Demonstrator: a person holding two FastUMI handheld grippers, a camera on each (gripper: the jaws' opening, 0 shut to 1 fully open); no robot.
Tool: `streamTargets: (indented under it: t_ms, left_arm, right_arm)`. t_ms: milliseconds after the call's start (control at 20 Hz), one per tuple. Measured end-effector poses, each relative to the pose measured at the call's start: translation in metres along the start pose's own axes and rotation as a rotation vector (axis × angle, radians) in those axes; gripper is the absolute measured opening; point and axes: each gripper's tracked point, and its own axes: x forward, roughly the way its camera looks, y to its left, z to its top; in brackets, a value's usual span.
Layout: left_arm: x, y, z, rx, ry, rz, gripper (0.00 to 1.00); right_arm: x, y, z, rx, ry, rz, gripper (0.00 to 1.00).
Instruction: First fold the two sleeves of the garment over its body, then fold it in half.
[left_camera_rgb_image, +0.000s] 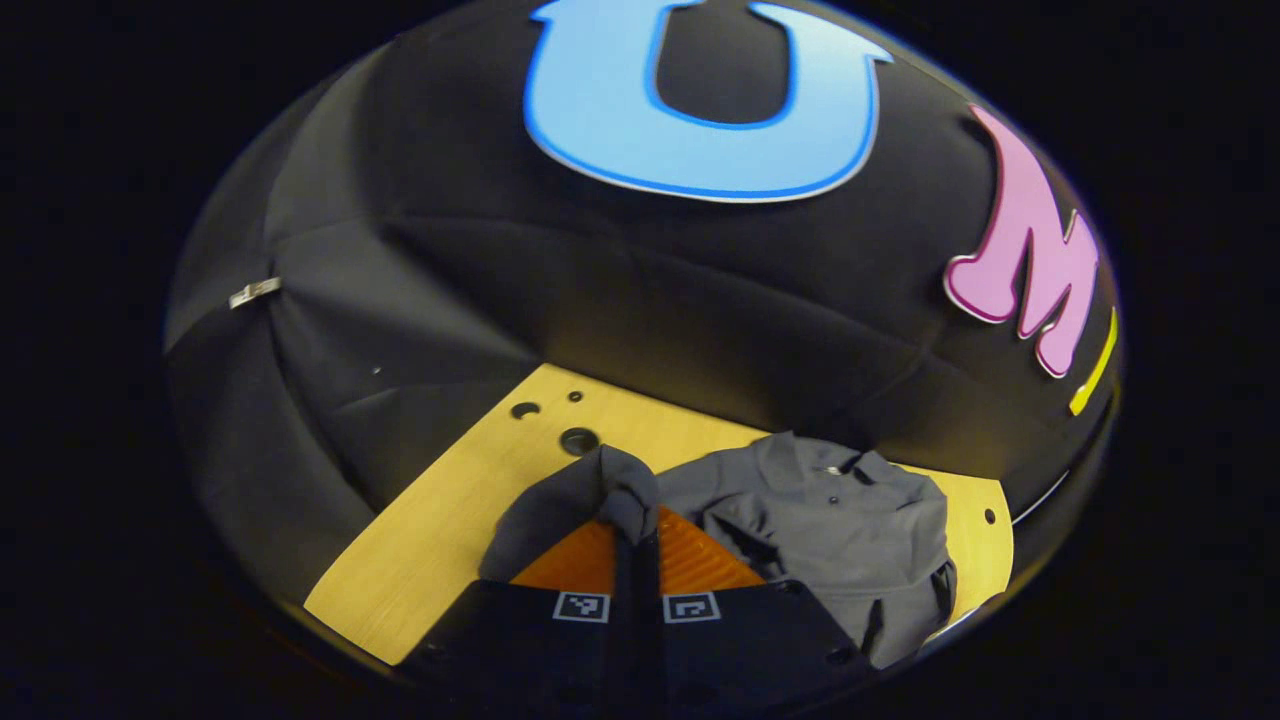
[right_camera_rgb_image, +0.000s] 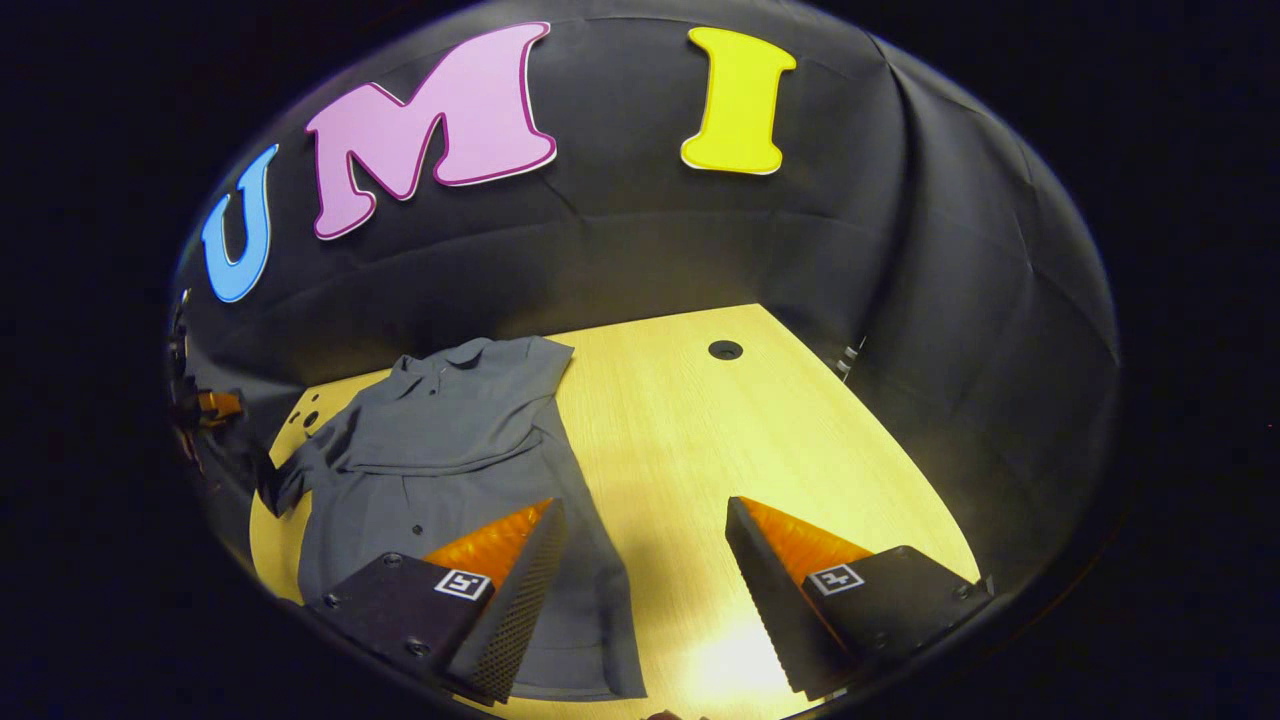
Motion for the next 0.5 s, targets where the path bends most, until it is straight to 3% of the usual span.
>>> streamTargets:
  t_ms: [300,400,500]
  left_arm:
    - [0.02,-0.123,0.027,0.091,-0.032,-0.183,0.05]
    - [0.023,-0.171,0.029,0.125,-0.034,-0.255,0.08]
    - [0.027,-0.217,0.02,0.174,-0.026,-0.323,0.05]
  right_arm:
    - [0.008,-0.001,-0.009,0.003,0.017,0.026,0.99]
    - [0.011,-0.001,-0.012,0.001,0.026,0.031,0.99]
    - [0.016,0.0,-0.014,0.003,0.03,0.034,0.99]
